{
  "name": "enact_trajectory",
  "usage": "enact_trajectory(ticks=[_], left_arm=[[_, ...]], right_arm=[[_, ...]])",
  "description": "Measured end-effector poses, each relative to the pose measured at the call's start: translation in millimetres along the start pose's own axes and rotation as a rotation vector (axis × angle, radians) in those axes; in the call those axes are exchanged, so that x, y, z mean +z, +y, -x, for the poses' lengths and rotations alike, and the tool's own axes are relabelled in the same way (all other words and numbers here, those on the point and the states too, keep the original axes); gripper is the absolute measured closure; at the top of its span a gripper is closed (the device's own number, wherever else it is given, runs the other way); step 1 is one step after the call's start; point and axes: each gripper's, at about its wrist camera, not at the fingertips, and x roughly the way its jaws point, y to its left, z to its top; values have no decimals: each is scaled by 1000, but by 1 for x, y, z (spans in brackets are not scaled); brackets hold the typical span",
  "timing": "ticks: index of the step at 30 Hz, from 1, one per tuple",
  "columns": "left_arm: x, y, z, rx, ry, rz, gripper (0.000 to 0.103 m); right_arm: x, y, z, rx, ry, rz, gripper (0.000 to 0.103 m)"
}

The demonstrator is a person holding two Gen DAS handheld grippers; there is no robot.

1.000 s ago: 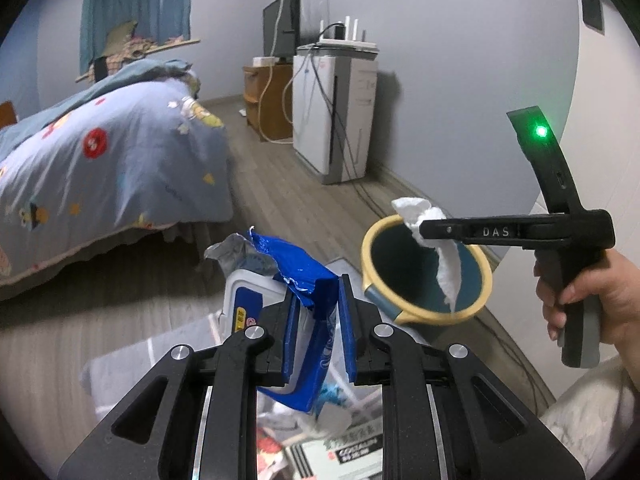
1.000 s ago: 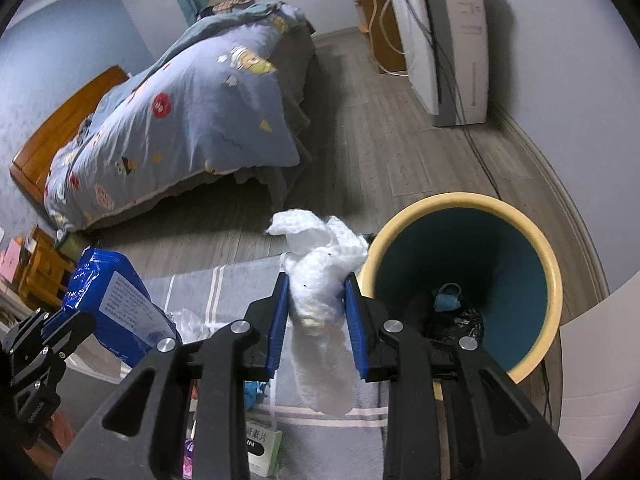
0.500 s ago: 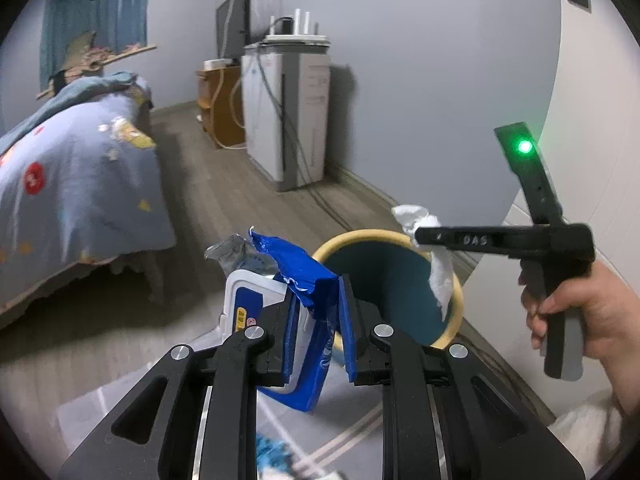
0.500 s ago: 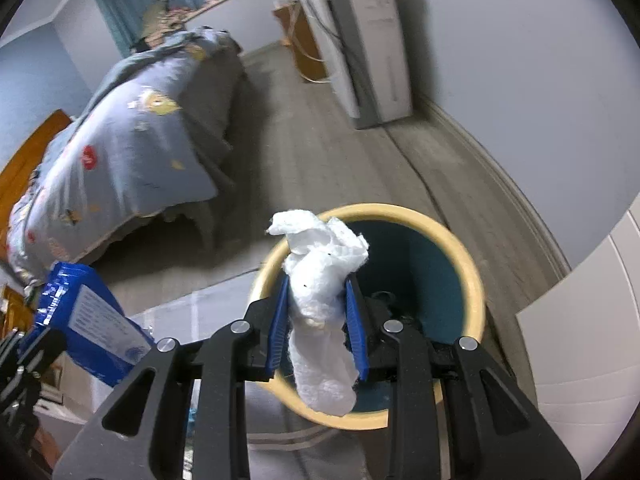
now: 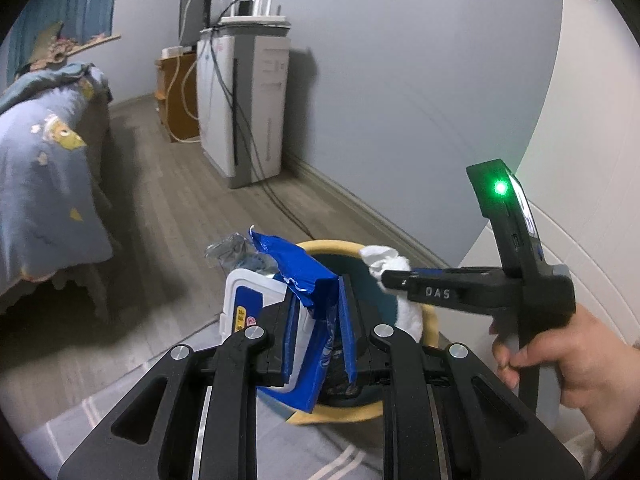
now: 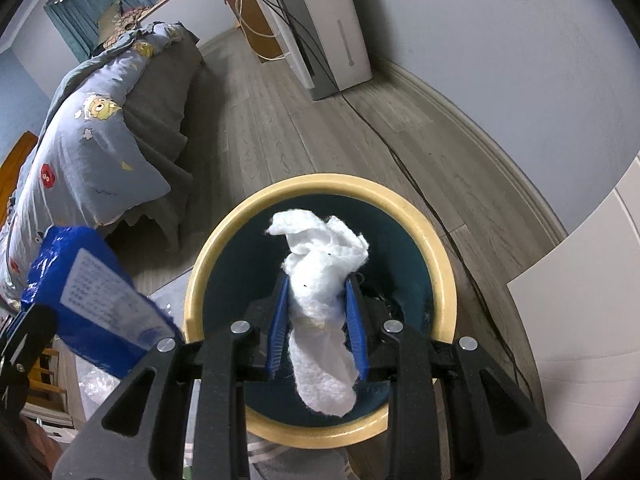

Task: Collect trash
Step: 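Lower the tissue into the bin with the right tool while the left tool drops the wipes pack in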

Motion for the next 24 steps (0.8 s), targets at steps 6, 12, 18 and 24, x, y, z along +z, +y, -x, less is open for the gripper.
enact_trajectory(ticks=[6,12,18,24], left_arm=[[-2,1,-22,-28,7,14,83],[-13,7,-38,-32,62,51,77],[-20,15,-37,-9,60,71,55],[-23,15,-27,13,59,54,40]], right_arm=[[2,0,-2,29,-51,4,76],[5,-6,-5,36,-61,-50,62],[5,-8,-3,27,-63,-70,48],[5,-9,2,28,-70,-84,39]])
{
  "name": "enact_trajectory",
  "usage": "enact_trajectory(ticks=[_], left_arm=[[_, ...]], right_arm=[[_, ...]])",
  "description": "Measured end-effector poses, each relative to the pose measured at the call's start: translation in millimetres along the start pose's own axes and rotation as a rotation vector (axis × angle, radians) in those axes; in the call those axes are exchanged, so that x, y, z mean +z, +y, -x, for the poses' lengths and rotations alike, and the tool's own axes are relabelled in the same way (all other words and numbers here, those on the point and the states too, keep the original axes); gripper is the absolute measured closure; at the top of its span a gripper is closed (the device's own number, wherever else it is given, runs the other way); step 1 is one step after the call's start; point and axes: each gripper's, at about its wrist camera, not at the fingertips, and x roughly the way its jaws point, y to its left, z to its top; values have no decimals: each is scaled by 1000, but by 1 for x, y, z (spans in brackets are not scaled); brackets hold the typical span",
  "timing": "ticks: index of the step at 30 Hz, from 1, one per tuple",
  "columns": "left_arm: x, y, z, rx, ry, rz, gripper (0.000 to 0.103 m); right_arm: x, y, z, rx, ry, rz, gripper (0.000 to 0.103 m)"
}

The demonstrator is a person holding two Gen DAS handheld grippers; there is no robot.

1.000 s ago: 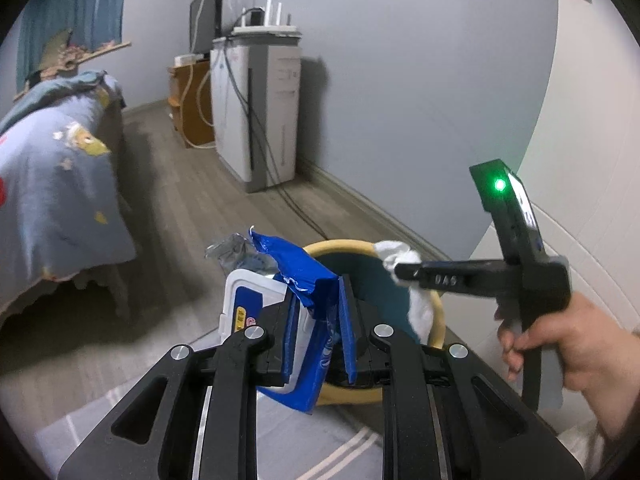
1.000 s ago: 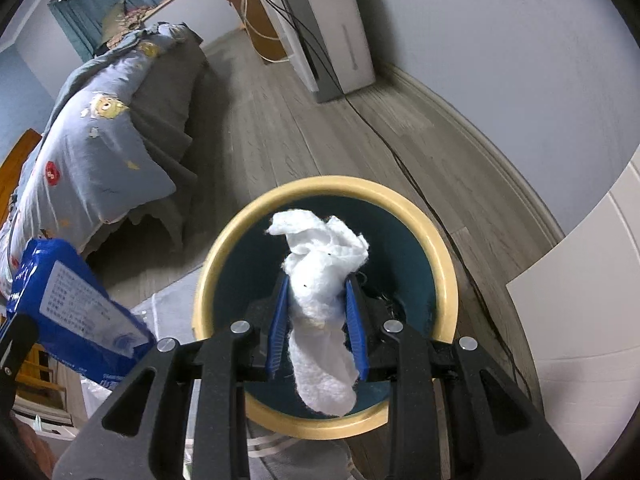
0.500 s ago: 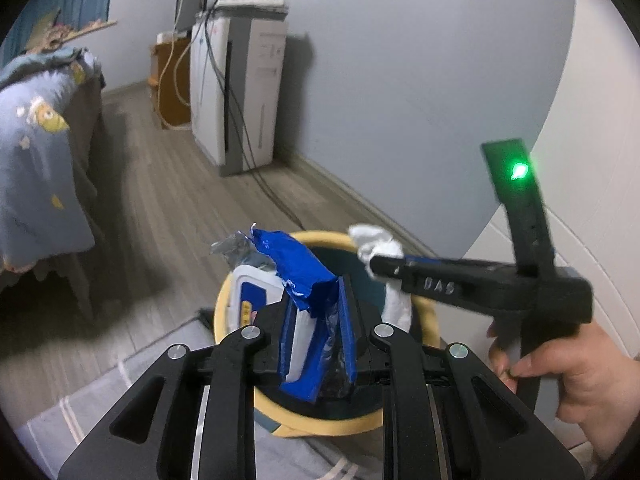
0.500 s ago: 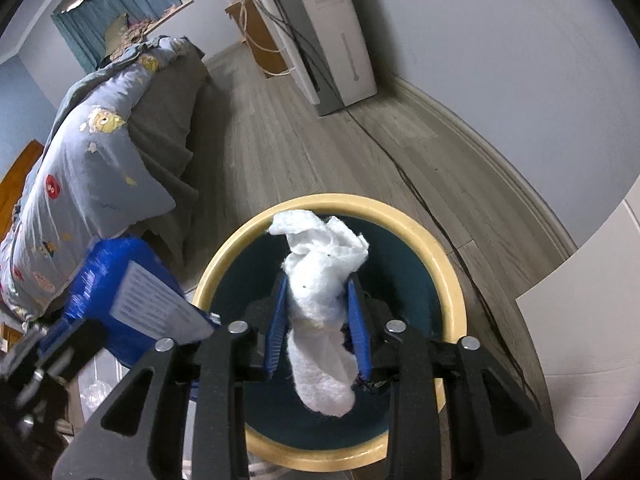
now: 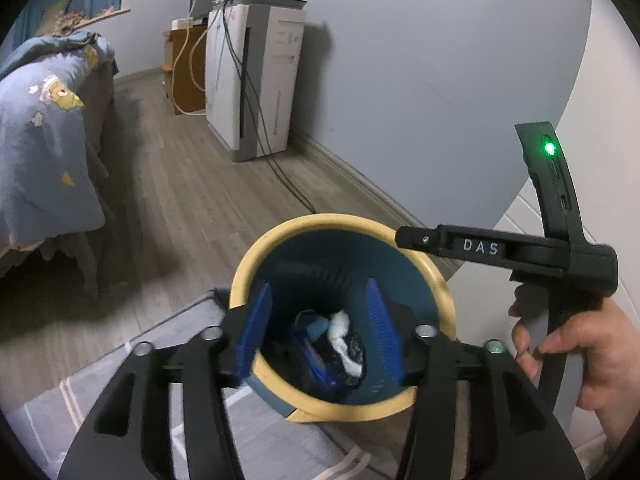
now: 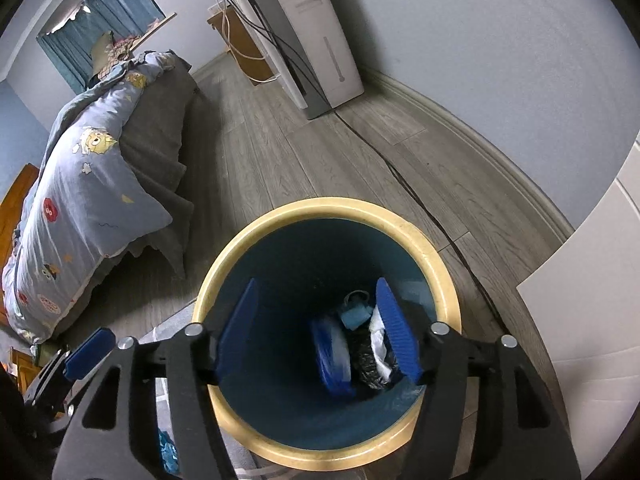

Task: Collect trash
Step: 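Lower the tissue into the bin with the right tool while the left tool drops the wipes pack in, then move both tools back over the mat toward the remaining trash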

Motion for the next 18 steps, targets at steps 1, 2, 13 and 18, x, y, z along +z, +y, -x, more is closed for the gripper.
enact_trajectory(ticks=[1,2,13,18], left_arm=[[-1,-1,3,7,-7,-7,38],[-2,-1,6,16,-10,-14,36],[-17,8,40,90,-6,-1,9],[-21,18,73,142,-14,8,8]], right_arm=[[0,0,1,-3,-1,2,36],[0,1,2,-4,-3,3,29],[1,6,13,-22,-17,10,6],[-7,25,24,-34,-20,76,6]])
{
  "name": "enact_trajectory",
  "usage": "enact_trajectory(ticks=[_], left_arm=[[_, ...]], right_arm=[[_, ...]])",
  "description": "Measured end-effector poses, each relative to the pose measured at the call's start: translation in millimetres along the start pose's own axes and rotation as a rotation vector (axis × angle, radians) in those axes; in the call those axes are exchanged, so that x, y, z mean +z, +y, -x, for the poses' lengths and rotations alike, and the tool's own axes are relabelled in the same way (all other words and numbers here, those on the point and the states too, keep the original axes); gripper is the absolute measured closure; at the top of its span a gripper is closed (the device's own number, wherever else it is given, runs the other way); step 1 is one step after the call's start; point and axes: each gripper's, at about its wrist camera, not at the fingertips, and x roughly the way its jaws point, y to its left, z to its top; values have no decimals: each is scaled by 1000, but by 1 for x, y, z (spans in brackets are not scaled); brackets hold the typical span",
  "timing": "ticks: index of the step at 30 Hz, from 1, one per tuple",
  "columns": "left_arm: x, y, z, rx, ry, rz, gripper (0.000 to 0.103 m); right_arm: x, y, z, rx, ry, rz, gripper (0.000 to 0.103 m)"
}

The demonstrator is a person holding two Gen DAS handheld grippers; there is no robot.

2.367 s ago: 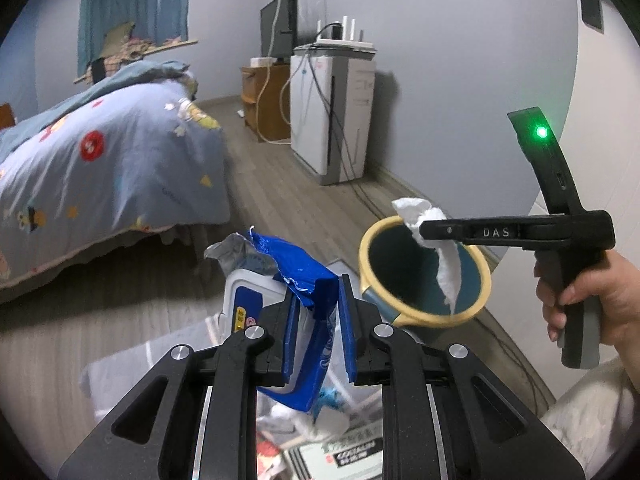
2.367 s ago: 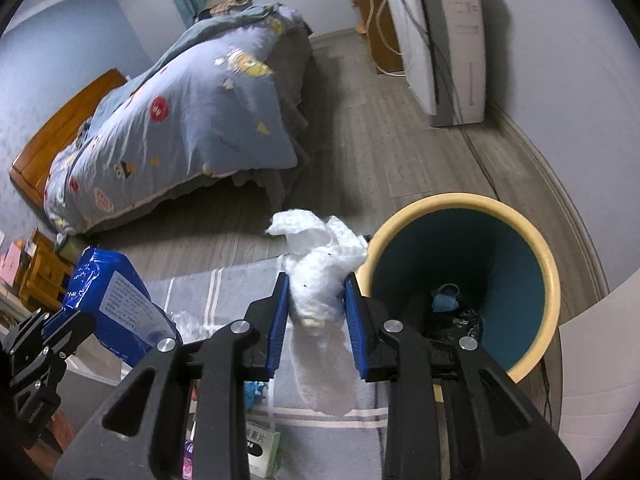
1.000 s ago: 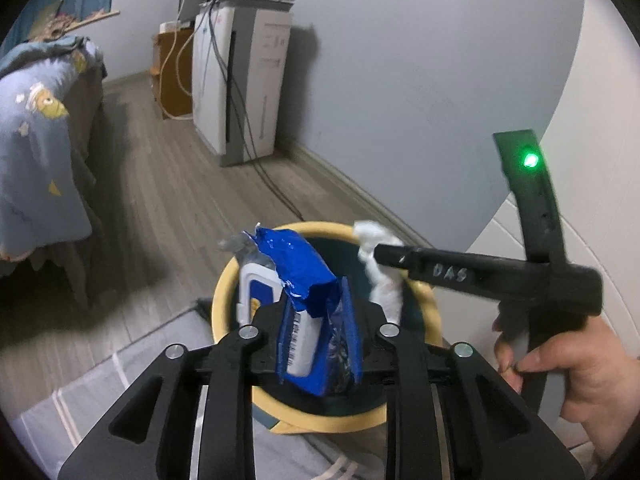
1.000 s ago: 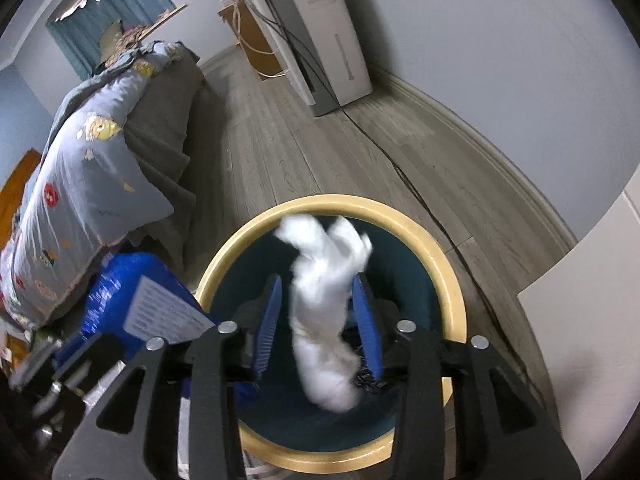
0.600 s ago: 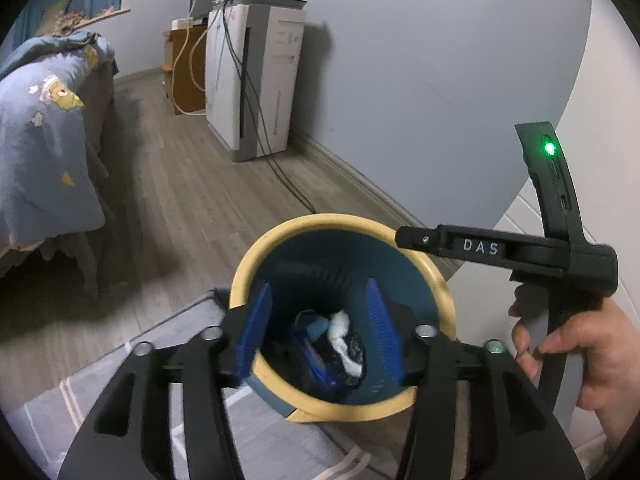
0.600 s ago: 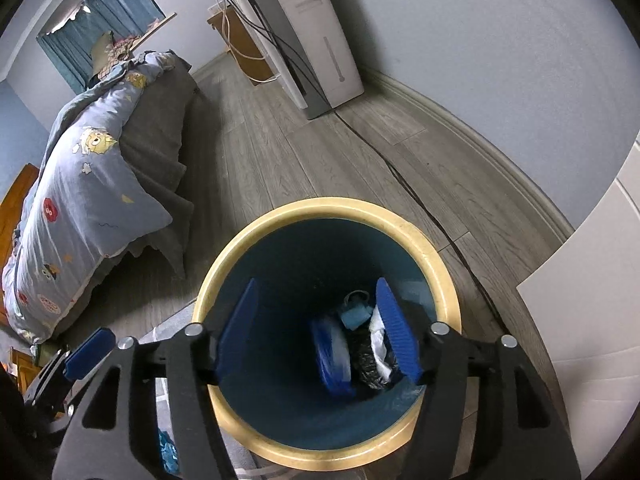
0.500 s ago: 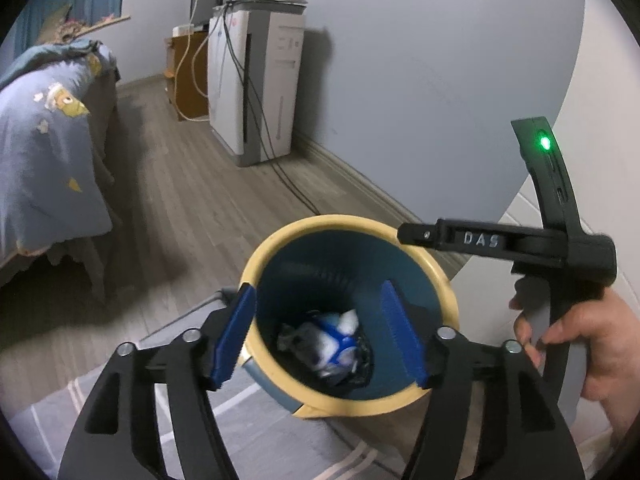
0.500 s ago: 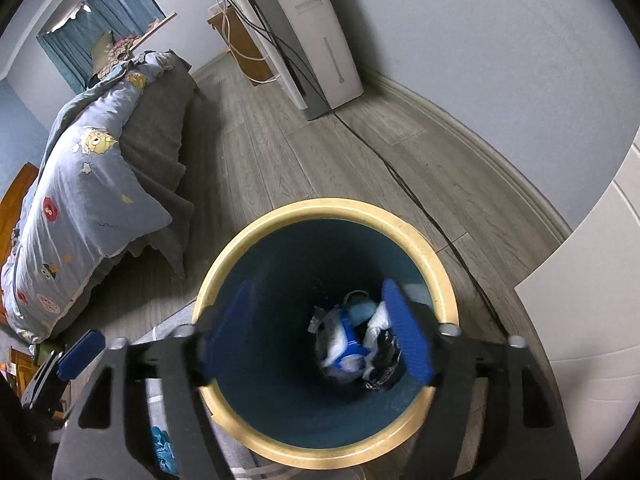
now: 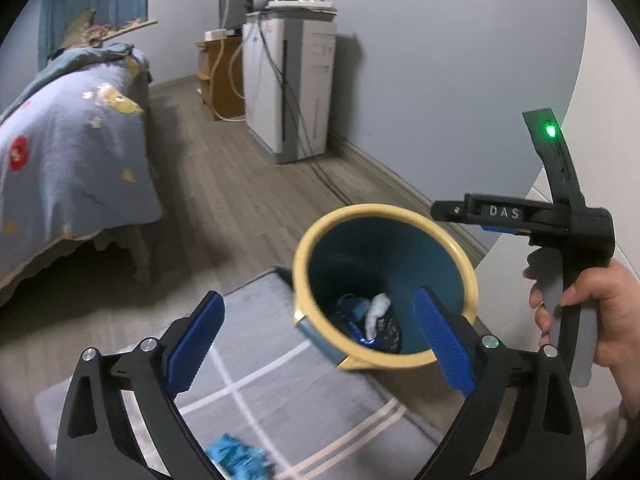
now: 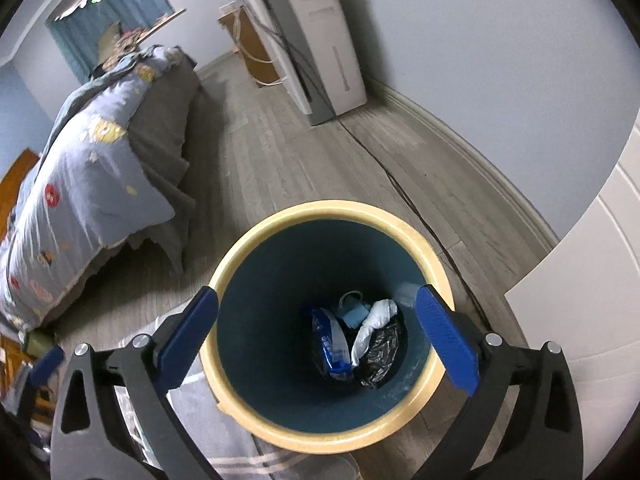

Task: Collect trash
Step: 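Move both tools back over the mat toward the remaining trash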

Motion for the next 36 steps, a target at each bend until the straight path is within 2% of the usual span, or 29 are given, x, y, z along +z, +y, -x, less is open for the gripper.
enact_trajectory(ticks=[11,17,21,29,36], left_arm=[[-25,64,93,127,-39,46,7],[-55,111,130,195,-55,136,6],[-79,133,139,247,-60,167,6],[-112,172,142,281,-38,248,6],[-126,195,141,278,-25,322,6]], right_arm=[[-24,53,45,38,-27,68,6],[-49,97,59,79,-17,128,6],[-73,131,59,100,9,180,6],[-136,176,44,134,107,253,6],[-179,204,17,83,185,385,6]])
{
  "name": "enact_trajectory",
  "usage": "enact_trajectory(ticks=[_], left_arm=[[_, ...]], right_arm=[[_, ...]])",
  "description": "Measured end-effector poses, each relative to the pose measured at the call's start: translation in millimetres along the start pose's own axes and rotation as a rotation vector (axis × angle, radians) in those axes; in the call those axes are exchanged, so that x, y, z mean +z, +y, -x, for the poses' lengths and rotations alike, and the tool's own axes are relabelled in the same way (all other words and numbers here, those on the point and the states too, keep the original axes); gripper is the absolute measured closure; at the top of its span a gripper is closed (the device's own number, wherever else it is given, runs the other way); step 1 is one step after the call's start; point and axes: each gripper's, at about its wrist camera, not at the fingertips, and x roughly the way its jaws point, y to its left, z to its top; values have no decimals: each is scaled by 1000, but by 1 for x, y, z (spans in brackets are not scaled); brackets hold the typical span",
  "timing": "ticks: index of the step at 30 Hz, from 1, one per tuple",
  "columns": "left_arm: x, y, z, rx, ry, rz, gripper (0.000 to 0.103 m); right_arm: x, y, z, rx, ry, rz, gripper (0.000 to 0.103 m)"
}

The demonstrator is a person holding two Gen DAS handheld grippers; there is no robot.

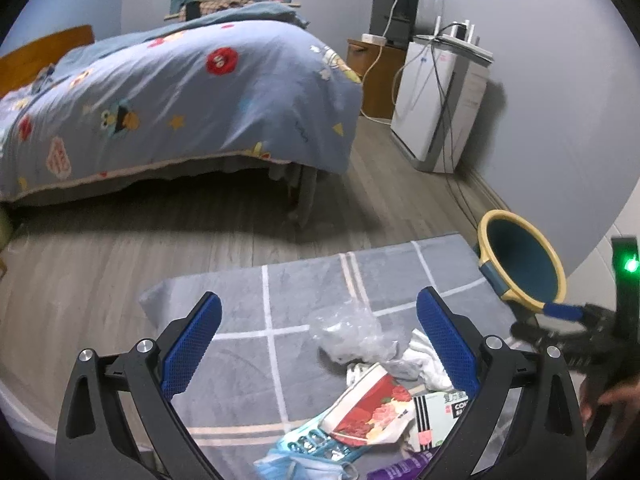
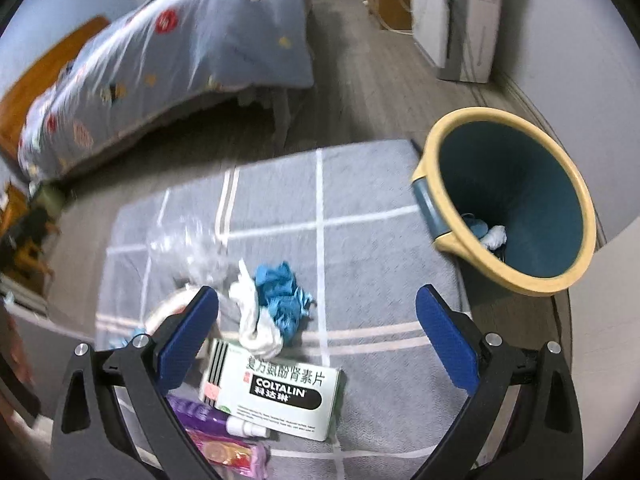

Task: Collect trash
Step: 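Move both tools back over the mat toward the remaining trash, then carry a white tissue to the bin with the right tool while the left grasps the clear bag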

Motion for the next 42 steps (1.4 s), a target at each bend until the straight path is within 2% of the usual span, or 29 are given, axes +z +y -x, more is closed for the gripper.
enact_trajectory(ticks=[4,5,7,14,16,19,20,21,26,31,37,42], left_arm=[[-3,0,-8,23,34,-28,6],[-3,0,-9,25,36,-30,6],[-2,0,-11,16,35,-23,6],[-2,-5,-20,-1,53,-25,6],[-1,-7,-22,-3,57,-30,6],[-2,-11,-28,-1,69,-42,6],[-2,-13,-30,0,73,-46,6],[-2,-15,-33,2,80,-54,6],[-4,-19,-40,7,96,-77,6],[-5,-21,-50,8,115,-81,6],[-10,-25,-67,18,158,-92,6],[-16,-32,-89,5,212,-100,6]], right_arm=[[-9,13,-17,-14,46,68,9],[-10,14,-20,-14,52,75,14],[-11,17,-27,-24,67,85,19],[-23,35,-47,38,140,138,55],[-26,37,-54,32,169,159,59],[-29,38,-64,33,207,168,81],[-29,37,-67,44,223,167,94],[-29,37,-67,47,227,169,97],[-18,38,-52,56,177,190,98],[5,32,-22,83,77,175,98],[40,11,11,102,8,157,98],[65,-9,31,58,-47,196,98]])
